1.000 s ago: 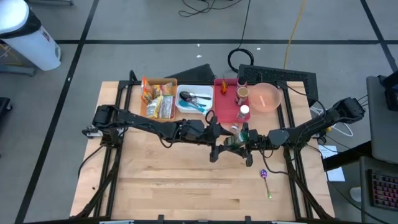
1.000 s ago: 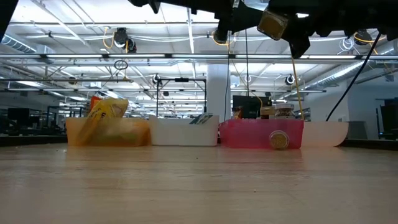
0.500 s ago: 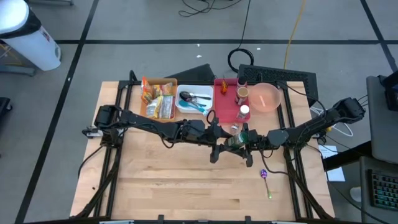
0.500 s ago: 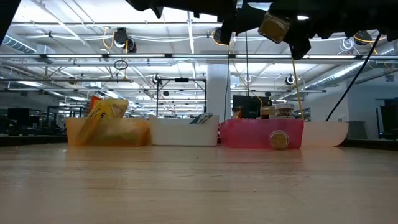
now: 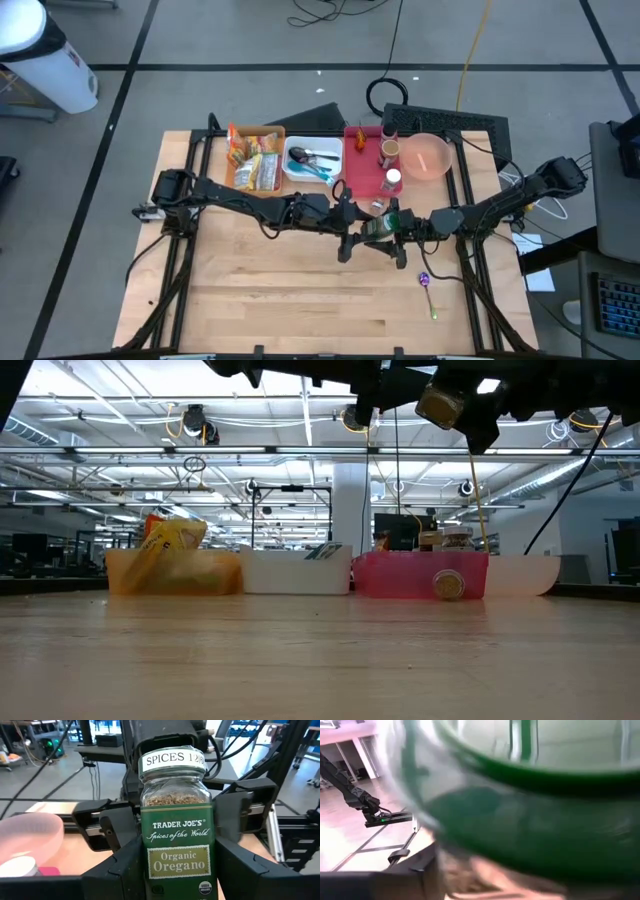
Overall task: Pick & Place Food Item
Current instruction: Put the green seasoning bottle into the red bin
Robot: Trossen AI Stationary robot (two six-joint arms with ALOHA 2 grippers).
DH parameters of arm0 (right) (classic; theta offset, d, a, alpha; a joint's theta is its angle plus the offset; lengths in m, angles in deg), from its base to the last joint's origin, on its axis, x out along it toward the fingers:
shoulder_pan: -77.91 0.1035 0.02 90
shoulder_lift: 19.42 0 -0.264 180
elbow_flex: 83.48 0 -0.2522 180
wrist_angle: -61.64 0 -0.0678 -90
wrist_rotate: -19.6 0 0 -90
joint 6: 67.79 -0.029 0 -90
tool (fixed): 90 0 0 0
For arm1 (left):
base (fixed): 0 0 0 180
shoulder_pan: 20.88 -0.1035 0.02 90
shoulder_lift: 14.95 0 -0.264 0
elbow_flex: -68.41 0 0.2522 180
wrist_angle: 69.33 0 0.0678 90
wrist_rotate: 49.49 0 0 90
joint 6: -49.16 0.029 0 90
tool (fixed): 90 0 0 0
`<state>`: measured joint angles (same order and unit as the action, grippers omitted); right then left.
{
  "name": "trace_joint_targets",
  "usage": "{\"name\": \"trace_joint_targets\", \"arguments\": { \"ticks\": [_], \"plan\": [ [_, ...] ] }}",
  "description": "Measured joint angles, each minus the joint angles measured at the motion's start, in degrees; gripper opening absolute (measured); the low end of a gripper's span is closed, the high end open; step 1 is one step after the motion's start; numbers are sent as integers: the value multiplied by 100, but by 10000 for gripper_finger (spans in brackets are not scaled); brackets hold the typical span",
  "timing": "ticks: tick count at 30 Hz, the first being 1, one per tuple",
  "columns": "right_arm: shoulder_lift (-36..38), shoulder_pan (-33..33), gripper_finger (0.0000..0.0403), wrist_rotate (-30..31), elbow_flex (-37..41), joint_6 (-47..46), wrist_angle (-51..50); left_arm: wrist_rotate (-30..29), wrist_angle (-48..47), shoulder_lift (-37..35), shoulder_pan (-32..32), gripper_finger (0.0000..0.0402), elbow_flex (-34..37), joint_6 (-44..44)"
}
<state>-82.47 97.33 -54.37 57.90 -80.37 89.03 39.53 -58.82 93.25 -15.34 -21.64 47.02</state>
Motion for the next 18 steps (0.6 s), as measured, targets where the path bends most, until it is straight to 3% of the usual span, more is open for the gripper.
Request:
{"name": "trace_joint_targets", "arguments": {
  "ticks": [7,18],
  "plan": [
    [0,9,328,-36,0,280,-6,-212,-2,-4,33,204,0,117],
    [5,10,329,-20,-2,528,-231,-239,-322,-197,88,204,-9,388]
  ]
}}
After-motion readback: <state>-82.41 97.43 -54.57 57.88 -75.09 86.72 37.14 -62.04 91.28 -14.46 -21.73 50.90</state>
